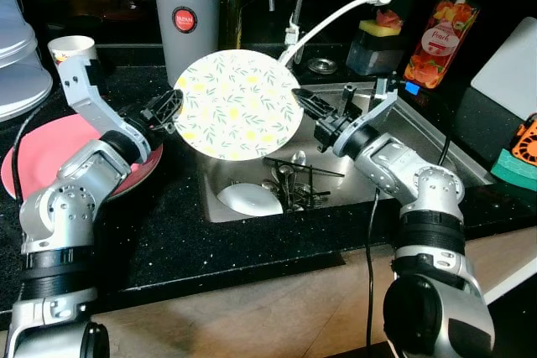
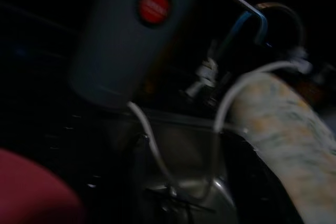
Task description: Kitchen organization
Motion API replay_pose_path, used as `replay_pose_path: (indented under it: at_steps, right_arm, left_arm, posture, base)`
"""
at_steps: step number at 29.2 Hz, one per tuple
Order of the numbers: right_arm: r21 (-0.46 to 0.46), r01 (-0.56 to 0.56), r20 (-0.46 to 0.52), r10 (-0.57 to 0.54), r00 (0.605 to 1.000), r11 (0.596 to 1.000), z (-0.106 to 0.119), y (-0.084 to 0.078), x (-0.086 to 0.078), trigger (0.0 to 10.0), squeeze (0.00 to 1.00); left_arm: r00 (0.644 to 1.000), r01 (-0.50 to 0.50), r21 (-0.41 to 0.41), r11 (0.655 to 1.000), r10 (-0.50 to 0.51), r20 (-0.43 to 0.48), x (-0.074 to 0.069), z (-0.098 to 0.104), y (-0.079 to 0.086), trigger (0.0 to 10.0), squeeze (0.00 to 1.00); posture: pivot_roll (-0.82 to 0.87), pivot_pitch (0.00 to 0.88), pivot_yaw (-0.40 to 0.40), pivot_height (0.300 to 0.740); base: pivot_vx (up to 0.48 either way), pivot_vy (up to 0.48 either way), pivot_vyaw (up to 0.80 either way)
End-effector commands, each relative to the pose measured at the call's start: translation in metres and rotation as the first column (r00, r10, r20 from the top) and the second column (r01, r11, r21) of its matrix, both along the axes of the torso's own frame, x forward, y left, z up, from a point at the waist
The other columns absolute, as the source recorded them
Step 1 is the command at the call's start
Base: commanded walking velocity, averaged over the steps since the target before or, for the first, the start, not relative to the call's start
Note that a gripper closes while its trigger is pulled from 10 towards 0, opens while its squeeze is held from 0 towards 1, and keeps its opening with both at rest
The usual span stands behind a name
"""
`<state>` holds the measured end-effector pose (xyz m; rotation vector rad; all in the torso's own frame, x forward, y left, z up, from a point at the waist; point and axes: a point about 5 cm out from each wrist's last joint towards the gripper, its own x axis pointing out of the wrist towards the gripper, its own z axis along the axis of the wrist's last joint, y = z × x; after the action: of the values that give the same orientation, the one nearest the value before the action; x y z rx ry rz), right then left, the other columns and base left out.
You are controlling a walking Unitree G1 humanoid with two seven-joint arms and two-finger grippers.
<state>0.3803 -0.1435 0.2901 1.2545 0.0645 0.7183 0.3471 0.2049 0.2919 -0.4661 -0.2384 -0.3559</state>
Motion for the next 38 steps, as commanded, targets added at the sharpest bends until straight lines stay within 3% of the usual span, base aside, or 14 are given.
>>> replay_pose_path:
  at_steps: [1, 2, 9, 11, 12, 15, 16, 18, 20, 22, 23, 28, 30, 38]
  right_arm:
    - [0.031, 0.030, 0.034, -0.031, 0.999, 0.999, 0.009, -0.008, 0.001, 0.0, 0.00]
    - [0.029, 0.048, 0.033, -0.049, 0.998, 0.998, 0.010, -0.012, 0.003, 0.0, 0.00]
    - [-0.008, 0.156, 0.018, -0.156, 0.988, 0.988, 0.006, -0.030, 0.009, 0.0, 0.00]
    - [-0.200, 0.249, 0.034, -0.247, 0.968, 0.948, -0.004, -0.035, 0.014, 0.0, 0.00]
    - [-0.200, 0.249, 0.034, -0.247, 0.968, 0.948, -0.004, -0.035, 0.014, 0.0, 0.00]
    - [-0.530, 0.357, 0.147, -0.331, 0.932, 0.769, -0.018, -0.025, 0.019, 0.0, 0.00]
    - [-0.530, 0.357, 0.147, -0.331, 0.932, 0.769, -0.018, -0.025, 0.019, 0.0, 0.00]
    - [-0.625, 0.391, 0.226, -0.322, 0.919, 0.675, -0.020, -0.015, 0.021, 0.0, 0.00]
    - [-0.653, 0.403, 0.254, -0.315, 0.914, 0.642, -0.020, -0.010, 0.022, 0.0, 0.00]
    - [-0.675, 0.409, 0.278, -0.302, 0.912, 0.614, -0.021, -0.006, 0.022, 0.7, 0.00]
    - [-0.711, 0.420, 0.310, -0.285, 0.907, 0.564, -0.023, 0.000, 0.023, 4.2, 0.00]
    - [-0.740, 0.406, 0.320, -0.249, 0.914, 0.537, -0.029, 0.010, 0.024, 4.9, 0.00]
    - [-0.757, 0.428, 0.351, -0.247, 0.903, 0.493, -0.034, 0.012, 0.025, 9.5, 0.00]
    - [-0.717, 0.550, 0.415, -0.372, 0.830, 0.429, -0.023, -0.007, 0.029, 10.0, 0.00]
  left_arm:
    - [0.998, -0.061, -0.015, 0.998, 0.061, 0.004, 0.002, 0.003, 0.011, 10.0, 0.69]
    - [0.996, -0.090, -0.029, 0.996, 0.090, 0.014, 0.002, 0.005, 0.015, 10.0, 0.00]
    - [0.985, -0.156, -0.047, 0.987, 0.159, 0.060, 0.000, 0.014, 0.025, 10.0, 0.00]
    - [0.986, -0.160, 0.090, 0.983, 0.154, 0.071, 0.000, 0.014, 0.018, 10.0, 0.00]
    - [0.986, -0.160, 0.090, 0.983, 0.154, 0.071, 0.000, 0.014, 0.018, 10.0, 0.00]
    - [0.997, -0.062, 0.433, 0.899, 0.038, 0.065, -0.002, 0.002, -0.018, 10.0, 0.00]
    - [0.997, -0.062, 0.433, 0.899, 0.038, 0.065, -0.002, 0.002, -0.018, 10.0, 0.00]
    - [0.997, 0.019, 0.520, 0.854, -0.052, 0.050, -0.005, -0.003, -0.039, 10.0, 0.00]
    - [0.995, 0.054, 0.544, 0.837, -0.091, 0.040, -0.007, -0.004, -0.046, 10.0, 0.00]
    - [0.992, 0.087, 0.566, 0.820, -0.121, 0.023, -0.009, -0.006, -0.051, 10.0, 0.00]
    - [0.990, 0.113, 0.602, 0.790, -0.139, -0.004, -0.010, -0.010, -0.054, 10.0, 0.00]
    - [0.984, 0.161, 0.628, 0.761, -0.174, -0.041, -0.013, -0.014, -0.057, 10.0, 0.00]
    - [0.978, 0.189, 0.627, 0.756, -0.203, -0.051, -0.017, -0.015, -0.058, 10.0, 0.00]
    - [0.990, 0.124, 0.606, 0.786, -0.137, -0.025, -0.016, -0.011, -0.050, 10.0, 0.00]
  posture:
    - [-0.02, 0.102, -0.047, 0.740]
    - [-0.02, 0.102, -0.047, 0.740]
    - [-0.02, 0.103, -0.046, 0.740]
    - [-0.02, 0.104, -0.045, 0.740]
    - [-0.02, 0.104, -0.045, 0.740]
    - [-0.02, 0.104, -0.043, 0.740]
    - [-0.02, 0.104, -0.043, 0.740]
    - [-0.02, 0.103, -0.042, 0.740]
    - [-0.02, 0.102, -0.040, 0.740]
    - [-0.02, 0.101, -0.040, 0.740]
    - [-0.02, 0.101, -0.040, 0.740]
    - [-0.02, 0.098, -0.041, 0.740]
    - [-0.01, 0.090, -0.045, 0.740]
    - [-0.01, 0.081, -0.043, 0.740]
  base:
    - [0.000, 0.000, 0.00]
    - [0.000, 0.000, 0.00]
    - [0.000, 0.000, 0.00]
    - [0.000, 0.000, 0.00]
    - [0.000, 0.000, 0.00]
    - [0.000, 0.000, 0.00]
    - [0.000, 0.000, 0.00]
    - [0.000, 0.000, 0.00]
    - [0.000, 0.000, 0.00]
    - [0.000, 0.000, 0.00]
    - [0.000, 0.000, 0.00]
    - [0.000, 0.000, 0.00]
    - [0.000, 0.000, 0.00]
    - [0.000, 0.000, 0.00]
